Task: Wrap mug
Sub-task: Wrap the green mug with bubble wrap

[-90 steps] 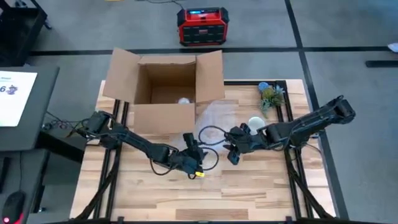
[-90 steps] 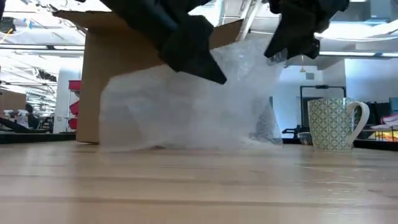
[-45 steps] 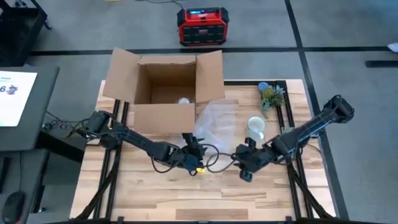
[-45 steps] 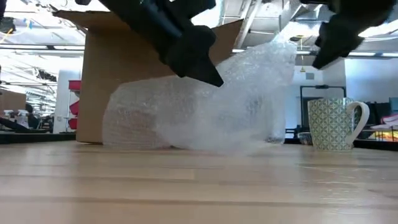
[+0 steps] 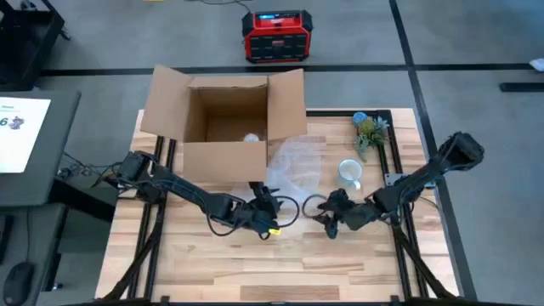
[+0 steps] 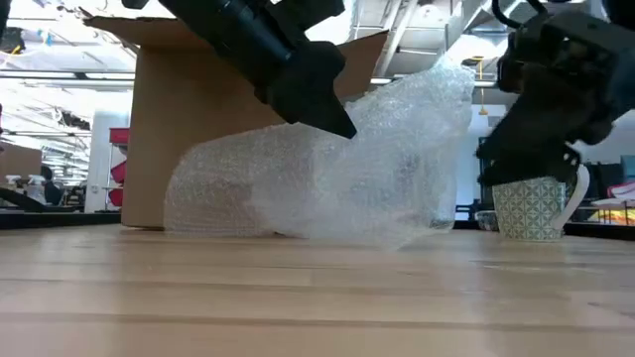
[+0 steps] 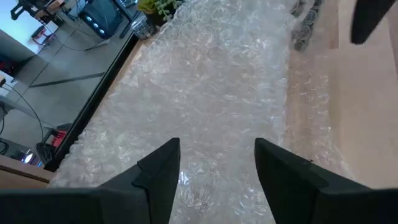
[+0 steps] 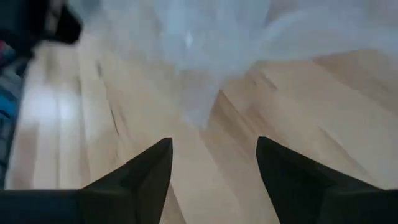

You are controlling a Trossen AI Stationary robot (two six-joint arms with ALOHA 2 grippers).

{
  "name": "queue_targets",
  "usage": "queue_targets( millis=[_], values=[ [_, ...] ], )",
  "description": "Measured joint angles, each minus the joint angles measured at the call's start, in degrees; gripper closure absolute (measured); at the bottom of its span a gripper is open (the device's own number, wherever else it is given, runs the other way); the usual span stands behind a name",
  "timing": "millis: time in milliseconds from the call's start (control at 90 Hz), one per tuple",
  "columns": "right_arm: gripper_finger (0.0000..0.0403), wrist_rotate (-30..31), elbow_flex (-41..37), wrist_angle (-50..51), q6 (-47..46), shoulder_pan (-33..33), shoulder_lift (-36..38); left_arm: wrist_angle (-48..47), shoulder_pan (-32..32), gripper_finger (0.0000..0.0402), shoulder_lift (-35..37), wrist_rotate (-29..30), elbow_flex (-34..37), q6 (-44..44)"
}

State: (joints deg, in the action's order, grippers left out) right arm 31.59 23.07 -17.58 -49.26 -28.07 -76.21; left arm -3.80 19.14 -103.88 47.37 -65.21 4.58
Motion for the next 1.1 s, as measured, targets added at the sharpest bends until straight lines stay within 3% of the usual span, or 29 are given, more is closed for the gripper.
queue_targets(
  millis=[256,589,711,856,922,1000,1100],
  values=[
    [0.0197,-0.2,1.3,-2.0,6.4,1.3,-2.0,1.4,0.0,0.0217,0.0,0.0,0.0,0.0],
    [0.0212,3.1,9.6,-4.3,6.5,2.4,-18.7,1.3,0.1,0.0217,0.0,-0.1,0.0,0.3],
    [0.0261,4.1,12.8,-4.4,6.0,2.7,-22.0,1.1,0.5,0.0217,0.4,-0.1,0.0,0.5],
    [0.0372,4.4,14.8,-3.8,7.1,2.3,-22.1,0.6,2.4,0.0217,2.6,-0.1,-2.4,-0.2],
    [0.0392,4.2,14.8,-3.2,7.0,1.6,-20.4,0.8,3.5,0.0217,3.9,0.0,-4.4,-1.5],
    [0.0392,-0.2,14.8,-0.5,4.5,1.2,-16.8,-0.2,4.8,0.0217,5.6,0.0,-6.1,-3.1],
    [0.0399,-11.7,14.9,5.3,0.5,0.8,-11.3,-0.1,6.2,0.0217,8.0,0.0,-7.4,-5.0]
  ],
)
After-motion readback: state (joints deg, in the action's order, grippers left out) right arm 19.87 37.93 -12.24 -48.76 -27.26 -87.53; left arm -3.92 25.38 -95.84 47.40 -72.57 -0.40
